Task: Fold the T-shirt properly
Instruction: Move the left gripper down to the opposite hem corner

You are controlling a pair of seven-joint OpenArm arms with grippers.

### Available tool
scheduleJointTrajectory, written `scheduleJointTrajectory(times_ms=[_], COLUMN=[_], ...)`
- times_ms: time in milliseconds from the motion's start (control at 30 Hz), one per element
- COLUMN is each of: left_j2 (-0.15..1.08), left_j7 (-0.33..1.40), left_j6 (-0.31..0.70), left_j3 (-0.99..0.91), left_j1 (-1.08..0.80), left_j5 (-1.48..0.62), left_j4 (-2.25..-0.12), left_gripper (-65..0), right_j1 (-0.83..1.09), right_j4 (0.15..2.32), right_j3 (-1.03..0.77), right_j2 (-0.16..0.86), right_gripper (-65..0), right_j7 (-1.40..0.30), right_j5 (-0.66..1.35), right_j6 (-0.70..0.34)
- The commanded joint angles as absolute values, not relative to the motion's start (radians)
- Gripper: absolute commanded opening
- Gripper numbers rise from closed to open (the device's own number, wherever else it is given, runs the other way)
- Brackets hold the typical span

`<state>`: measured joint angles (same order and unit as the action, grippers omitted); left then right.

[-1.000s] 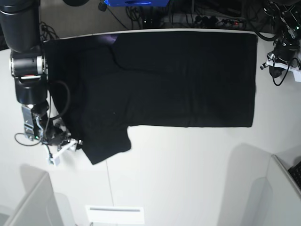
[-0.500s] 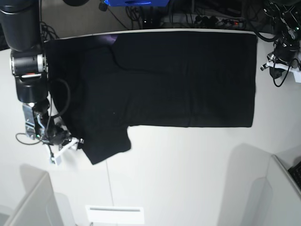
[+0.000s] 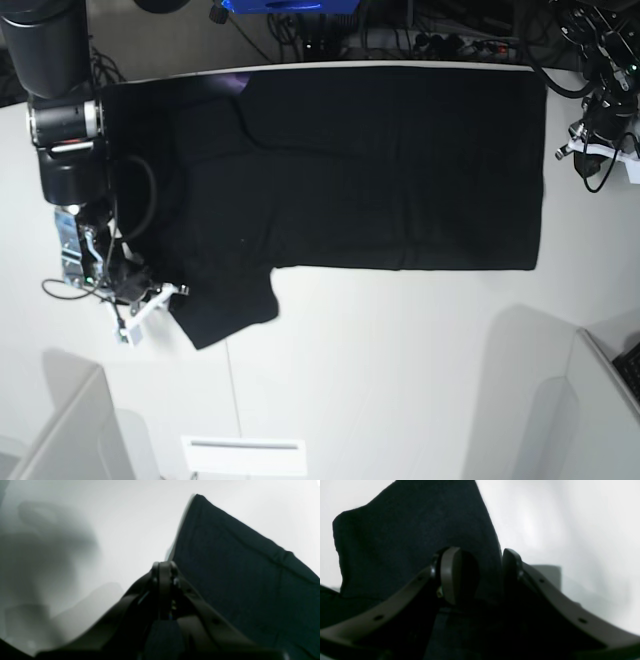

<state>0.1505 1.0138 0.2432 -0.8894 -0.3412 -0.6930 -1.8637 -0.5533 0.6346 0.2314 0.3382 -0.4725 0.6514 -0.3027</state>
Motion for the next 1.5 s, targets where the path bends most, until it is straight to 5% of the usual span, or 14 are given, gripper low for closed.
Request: scheduleJointTrajectory(times_ms=[0, 67, 200, 400, 500, 800, 1467], left_j2=[0.165, 0.166, 0.206, 0.266, 0.303, 0.38, 0.374], left_j7=[0.998, 0.998, 0.998, 0.998, 0.997, 0.825, 0.806], left_j6=[0.246, 0.246, 0.246, 0.249, 0.249, 0.251, 0.246], left_j3=[-0.889, -0.889, -0.886, -0.886, -0.877, -0.562, -0.309], left_j1=[-0.341, -0.332, -0.298, -0.196, -0.108, 0.088, 0.34], left_j5=[-0.705, -0.705, -0.704, -0.704, -0.704, -0.463, -0.45], left_j4=[-1.877, -1.874, -1.816, -1.661, -1.546, -1.3, -0.983], left_gripper=[-65.0, -65.0, -65.0, -16.6, -4.9, -5.1, -5.1], right_j1=[-0.573, -0.573, -0.573, -0.573, -0.573, -0.573, -0.576], right_j4=[0.642, 0.641, 0.641, 0.641, 0.641, 0.641, 0.642], right_j3=[0.234, 0.234, 0.234, 0.234, 0.232, 0.232, 0.225], right_j2=[0.348, 0.348, 0.348, 0.348, 0.348, 0.346, 0.348], right_gripper=[-41.1, -44.9, -65.0, -65.0, -65.0, -65.0, -65.0], right_j7=[-0.489, -0.489, -0.489, -0.489, -0.489, -0.492, -0.493], right_j5=[0.653, 0.653, 0.653, 0.653, 0.653, 0.653, 0.654], right_j6=[-0.305, -0.303, -0.303, -0.303, -0.303, -0.303, -0.303])
